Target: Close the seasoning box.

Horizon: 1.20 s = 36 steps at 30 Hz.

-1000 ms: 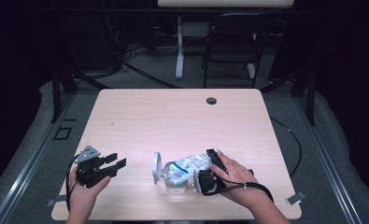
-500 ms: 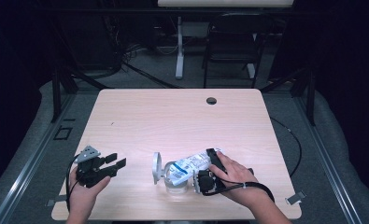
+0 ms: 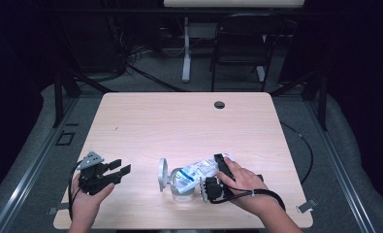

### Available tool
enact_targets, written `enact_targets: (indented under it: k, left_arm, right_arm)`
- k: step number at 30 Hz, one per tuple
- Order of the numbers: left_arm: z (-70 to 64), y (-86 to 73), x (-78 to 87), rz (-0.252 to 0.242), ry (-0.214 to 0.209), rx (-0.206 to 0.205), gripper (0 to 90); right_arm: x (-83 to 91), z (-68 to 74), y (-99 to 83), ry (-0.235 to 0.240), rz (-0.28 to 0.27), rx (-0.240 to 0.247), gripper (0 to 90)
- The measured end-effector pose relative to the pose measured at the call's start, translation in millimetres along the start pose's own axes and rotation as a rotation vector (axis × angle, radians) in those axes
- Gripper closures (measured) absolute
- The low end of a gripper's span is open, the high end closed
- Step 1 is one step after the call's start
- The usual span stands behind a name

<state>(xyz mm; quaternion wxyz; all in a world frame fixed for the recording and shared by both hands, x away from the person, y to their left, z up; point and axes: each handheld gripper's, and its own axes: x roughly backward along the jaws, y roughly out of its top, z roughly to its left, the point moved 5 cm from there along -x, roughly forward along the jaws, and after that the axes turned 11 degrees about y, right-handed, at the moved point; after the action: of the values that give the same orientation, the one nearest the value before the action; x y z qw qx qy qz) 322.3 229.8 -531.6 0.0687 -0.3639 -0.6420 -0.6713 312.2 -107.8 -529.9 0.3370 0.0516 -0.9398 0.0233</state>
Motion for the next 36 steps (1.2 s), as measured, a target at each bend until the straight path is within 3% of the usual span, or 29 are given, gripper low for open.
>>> enact_targets:
  k: [10,12,20,26,36]
  left_arm:
    - [0.4,0.4,0.6,-0.002,0.001,0.001,51.7]
    - [0.4,0.3,0.6,-0.002,0.001,0.002,51.7]
    - [0.4,0.3,0.6,-0.002,0.001,0.002,51.7]
    - [0.5,0.2,0.5,-0.002,0.002,0.002,51.7]
    - [0.9,0.5,0.9,-0.005,0.000,0.005,51.7]
  right_arm:
    - [0.4,-0.6,-0.1,-0.008,0.008,0.018,42.1]
    - [2.4,-2.1,0.2,-0.018,0.031,0.040,42.1]
    - [0.6,-1.2,1.2,-0.020,0.008,0.038,42.2]
    - [3.1,-2.6,2.0,-0.034,0.035,0.066,42.3]
    - [3.3,-2.5,2.3,-0.033,0.036,0.068,42.3]
